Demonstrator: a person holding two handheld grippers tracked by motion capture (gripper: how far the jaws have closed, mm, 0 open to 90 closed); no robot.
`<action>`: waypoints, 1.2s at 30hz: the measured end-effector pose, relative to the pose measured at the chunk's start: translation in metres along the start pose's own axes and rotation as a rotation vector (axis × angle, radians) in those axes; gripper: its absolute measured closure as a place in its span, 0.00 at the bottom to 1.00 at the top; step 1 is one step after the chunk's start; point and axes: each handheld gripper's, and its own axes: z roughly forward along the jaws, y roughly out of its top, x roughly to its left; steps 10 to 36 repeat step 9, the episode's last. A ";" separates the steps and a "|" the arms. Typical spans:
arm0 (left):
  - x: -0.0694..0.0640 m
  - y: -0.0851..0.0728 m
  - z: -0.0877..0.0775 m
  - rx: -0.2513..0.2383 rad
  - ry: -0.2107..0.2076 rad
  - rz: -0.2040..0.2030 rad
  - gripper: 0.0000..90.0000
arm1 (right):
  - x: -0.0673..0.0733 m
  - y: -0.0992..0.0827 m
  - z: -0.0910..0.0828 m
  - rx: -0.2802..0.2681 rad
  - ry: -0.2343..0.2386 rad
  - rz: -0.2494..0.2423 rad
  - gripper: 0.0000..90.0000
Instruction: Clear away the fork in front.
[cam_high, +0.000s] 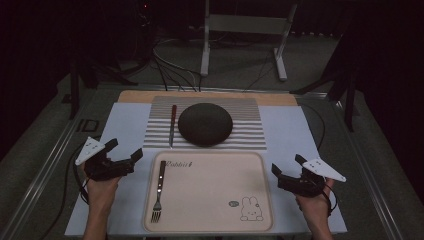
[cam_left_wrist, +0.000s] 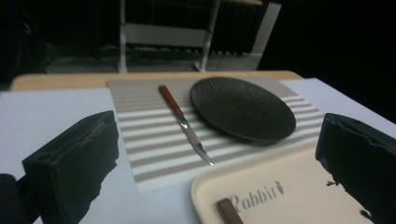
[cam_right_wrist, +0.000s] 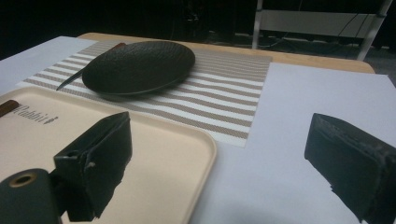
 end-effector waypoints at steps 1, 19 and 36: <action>0.000 0.001 -0.002 -0.008 0.009 0.003 0.00 | 0.000 -0.001 -0.002 0.000 -0.002 0.002 0.09; 0.002 0.001 -0.012 -0.048 0.051 0.019 0.00 | -0.002 -0.008 -0.015 -0.030 -0.009 -0.016 0.09; 0.002 0.001 -0.012 -0.048 0.051 0.019 0.00 | -0.002 -0.008 -0.015 -0.030 -0.009 -0.016 0.09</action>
